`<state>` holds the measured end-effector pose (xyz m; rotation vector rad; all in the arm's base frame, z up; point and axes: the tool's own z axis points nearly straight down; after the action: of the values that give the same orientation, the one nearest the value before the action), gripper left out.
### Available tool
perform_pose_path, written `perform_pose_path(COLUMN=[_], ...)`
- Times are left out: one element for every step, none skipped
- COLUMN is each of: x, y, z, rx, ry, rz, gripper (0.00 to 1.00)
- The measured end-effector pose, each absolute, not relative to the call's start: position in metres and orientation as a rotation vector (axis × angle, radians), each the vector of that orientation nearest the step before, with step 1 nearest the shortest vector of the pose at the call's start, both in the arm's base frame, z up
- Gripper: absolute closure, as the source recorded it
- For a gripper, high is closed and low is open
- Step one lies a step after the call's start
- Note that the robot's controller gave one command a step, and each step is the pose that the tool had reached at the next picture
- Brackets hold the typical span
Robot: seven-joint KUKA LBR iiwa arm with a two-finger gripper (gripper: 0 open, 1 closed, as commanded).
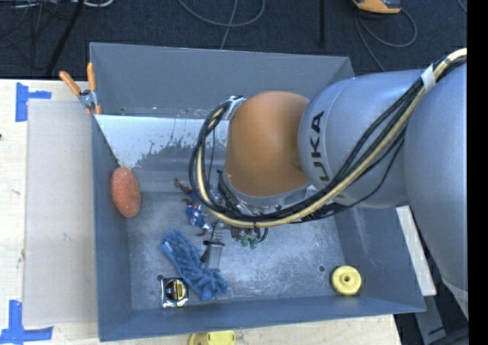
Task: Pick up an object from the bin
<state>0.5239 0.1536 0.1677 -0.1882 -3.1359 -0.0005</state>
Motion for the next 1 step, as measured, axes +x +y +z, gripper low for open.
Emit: perform_pose_path(x=[0.5277], y=[0.1857], z=[0.1332], rx=[0.282], ry=[-3.129], rz=[0.001], gripper=[0.00])
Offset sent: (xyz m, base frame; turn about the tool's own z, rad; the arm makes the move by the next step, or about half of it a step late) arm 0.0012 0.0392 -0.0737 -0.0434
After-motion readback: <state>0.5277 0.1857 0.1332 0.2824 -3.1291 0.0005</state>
